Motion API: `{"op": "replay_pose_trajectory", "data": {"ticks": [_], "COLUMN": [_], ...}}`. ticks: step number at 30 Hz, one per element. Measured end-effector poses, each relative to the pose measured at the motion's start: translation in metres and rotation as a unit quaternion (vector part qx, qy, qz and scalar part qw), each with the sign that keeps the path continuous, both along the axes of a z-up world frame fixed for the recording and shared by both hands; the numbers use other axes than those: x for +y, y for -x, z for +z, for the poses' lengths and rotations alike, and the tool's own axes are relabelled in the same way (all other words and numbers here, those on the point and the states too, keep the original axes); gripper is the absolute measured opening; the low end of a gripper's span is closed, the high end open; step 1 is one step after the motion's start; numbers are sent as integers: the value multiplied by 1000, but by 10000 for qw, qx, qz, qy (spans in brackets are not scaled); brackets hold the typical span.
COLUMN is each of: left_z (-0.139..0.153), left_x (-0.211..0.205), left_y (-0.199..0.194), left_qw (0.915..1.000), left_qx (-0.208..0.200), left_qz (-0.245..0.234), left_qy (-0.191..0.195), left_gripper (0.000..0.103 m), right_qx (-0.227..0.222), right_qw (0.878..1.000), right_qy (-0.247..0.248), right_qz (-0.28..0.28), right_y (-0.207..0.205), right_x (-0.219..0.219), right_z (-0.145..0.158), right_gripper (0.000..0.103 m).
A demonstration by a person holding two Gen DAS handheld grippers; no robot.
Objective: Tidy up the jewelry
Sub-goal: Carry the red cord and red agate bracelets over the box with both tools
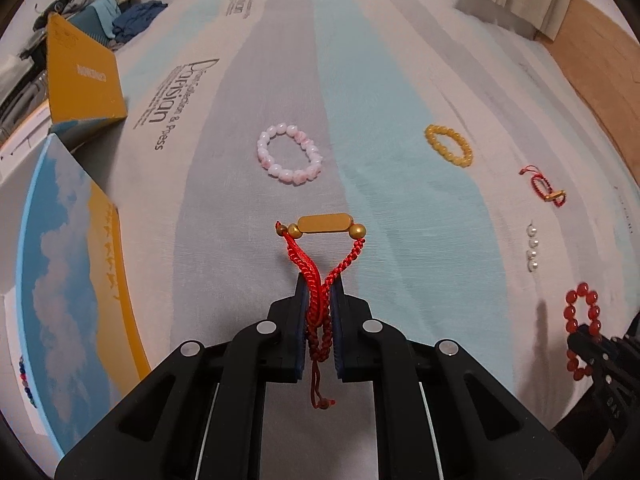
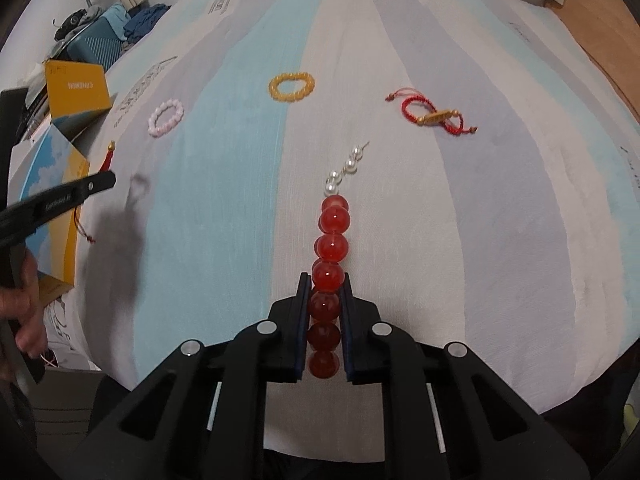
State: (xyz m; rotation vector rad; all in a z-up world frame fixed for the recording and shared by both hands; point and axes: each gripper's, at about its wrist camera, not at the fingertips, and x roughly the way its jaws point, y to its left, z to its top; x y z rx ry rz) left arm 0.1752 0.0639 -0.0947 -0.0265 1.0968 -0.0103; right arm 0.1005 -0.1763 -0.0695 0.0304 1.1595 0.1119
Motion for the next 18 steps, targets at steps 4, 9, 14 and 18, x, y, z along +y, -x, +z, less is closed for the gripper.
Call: {"op": "replay_pose_trajectory", "data": {"ticks": [4, 9, 14, 18], "left_z": [9, 22, 35, 53], "left_x": [-5, -2, 11, 25], "left_y": [10, 27, 42, 57], "left_qw": [10000, 9998, 9995, 9990], "left_qx": [-49, -144, -209, -325], "left_qz": [5, 18, 122, 229], "left_qy": [47, 157, 225, 223], "left_gripper": [10, 10, 10, 10], "right_qx": [-100, -263, -435, -562], "right_qw": [9999, 9996, 9990, 9983], "right_qy": [20, 32, 10, -20], "right_qz": [-30, -11, 65, 173], "right_y": [-6, -12, -17, -18], "right_x": [4, 14, 33, 54], "right_z": [12, 30, 48, 59], "right_gripper": [13, 13, 13, 13]}}
